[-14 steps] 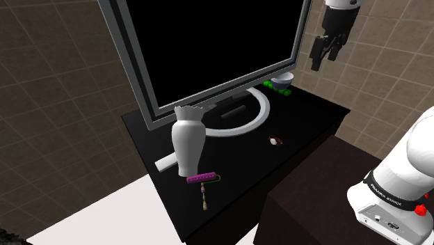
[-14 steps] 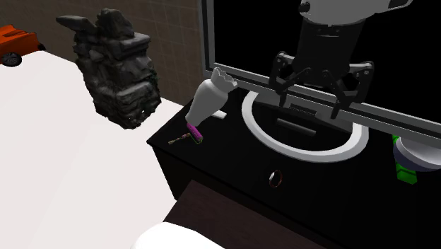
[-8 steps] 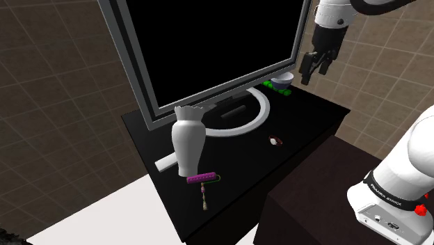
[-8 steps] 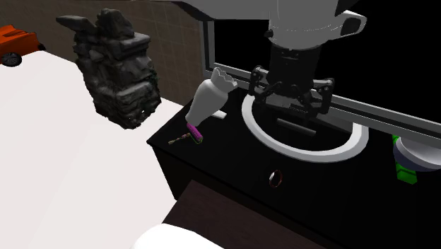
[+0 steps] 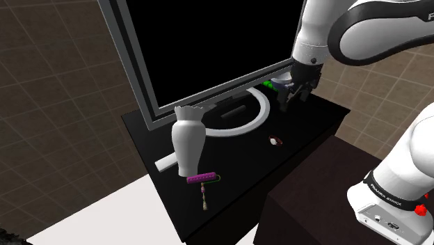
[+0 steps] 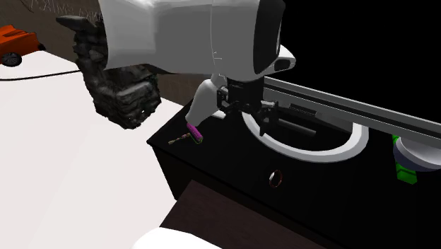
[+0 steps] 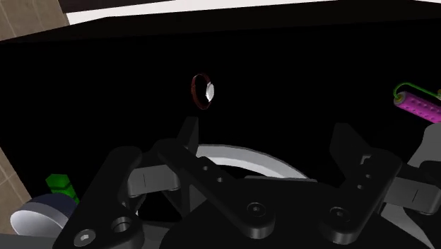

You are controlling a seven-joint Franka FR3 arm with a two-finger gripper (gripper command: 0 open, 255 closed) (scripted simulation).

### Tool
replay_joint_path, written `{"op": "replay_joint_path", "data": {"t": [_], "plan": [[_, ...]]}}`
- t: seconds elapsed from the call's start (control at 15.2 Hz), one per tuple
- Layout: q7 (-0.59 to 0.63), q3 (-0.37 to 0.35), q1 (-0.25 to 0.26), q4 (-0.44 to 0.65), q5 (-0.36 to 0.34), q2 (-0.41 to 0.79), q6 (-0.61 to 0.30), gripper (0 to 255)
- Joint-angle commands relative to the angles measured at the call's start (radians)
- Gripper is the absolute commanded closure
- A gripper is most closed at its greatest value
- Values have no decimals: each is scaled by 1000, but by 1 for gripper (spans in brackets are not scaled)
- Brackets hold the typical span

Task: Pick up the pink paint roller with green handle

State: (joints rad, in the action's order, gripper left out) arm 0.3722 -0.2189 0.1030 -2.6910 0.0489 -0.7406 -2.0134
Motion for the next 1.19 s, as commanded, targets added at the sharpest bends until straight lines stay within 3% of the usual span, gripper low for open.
{"op": "replay_joint_path", "data": {"t": [0.0,0.4,0.66,0.92,1.12], "plan": [[55,-42,13,-23,24,32,-66,0],[231,-187,32,-43,66,191,-272,0],[370,-298,8,-20,45,334,-409,0],[558,-426,-61,32,-63,503,-531,0],[766,-522,-137,93,-247,653,-596,0]]}}
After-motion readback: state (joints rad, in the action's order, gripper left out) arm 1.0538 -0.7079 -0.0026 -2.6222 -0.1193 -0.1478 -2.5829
